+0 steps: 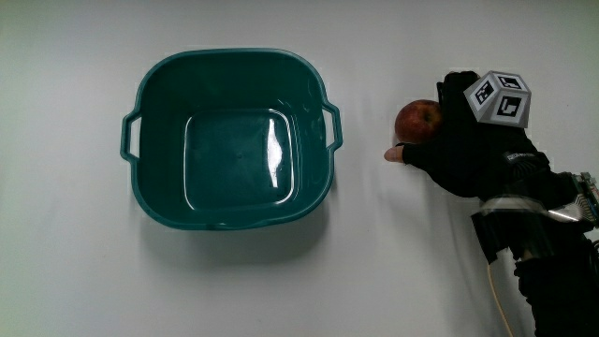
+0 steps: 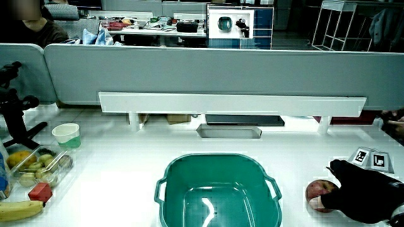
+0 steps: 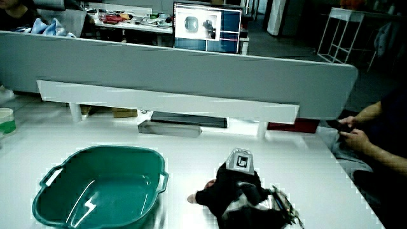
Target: Pick apple from desk
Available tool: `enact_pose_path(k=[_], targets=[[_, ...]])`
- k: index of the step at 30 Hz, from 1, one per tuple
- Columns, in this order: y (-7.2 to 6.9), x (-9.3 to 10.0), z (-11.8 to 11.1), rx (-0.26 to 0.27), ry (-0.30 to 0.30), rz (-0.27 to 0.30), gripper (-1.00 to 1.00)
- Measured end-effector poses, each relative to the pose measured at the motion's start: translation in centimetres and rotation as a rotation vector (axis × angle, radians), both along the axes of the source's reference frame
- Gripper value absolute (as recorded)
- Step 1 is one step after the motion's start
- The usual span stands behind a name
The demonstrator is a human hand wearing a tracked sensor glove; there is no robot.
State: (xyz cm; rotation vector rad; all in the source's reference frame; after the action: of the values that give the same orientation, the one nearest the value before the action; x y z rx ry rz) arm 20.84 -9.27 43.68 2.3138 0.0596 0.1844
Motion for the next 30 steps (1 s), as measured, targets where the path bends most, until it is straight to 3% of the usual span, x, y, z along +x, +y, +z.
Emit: enact_pose_path(k=[8,12,13,15,23,30], targets=[[-0.7,0.9,2.2,-0.053,0.007,0.027,0.0],[-0.9,1.0,2.5,-0.016,-0.018,0.021,0.0],[-1.0,1.2,2.7,-0.002,0.004,0.038,0.0],[-1.0,1.2,2.5,0.0,-0.034,0.038,0.0],[-1.2,1.5,3.0,0.04,-0.029,0.038,0.25],[-1.2,1.6,2.9,0.038,-0.043,0.031,0.47]])
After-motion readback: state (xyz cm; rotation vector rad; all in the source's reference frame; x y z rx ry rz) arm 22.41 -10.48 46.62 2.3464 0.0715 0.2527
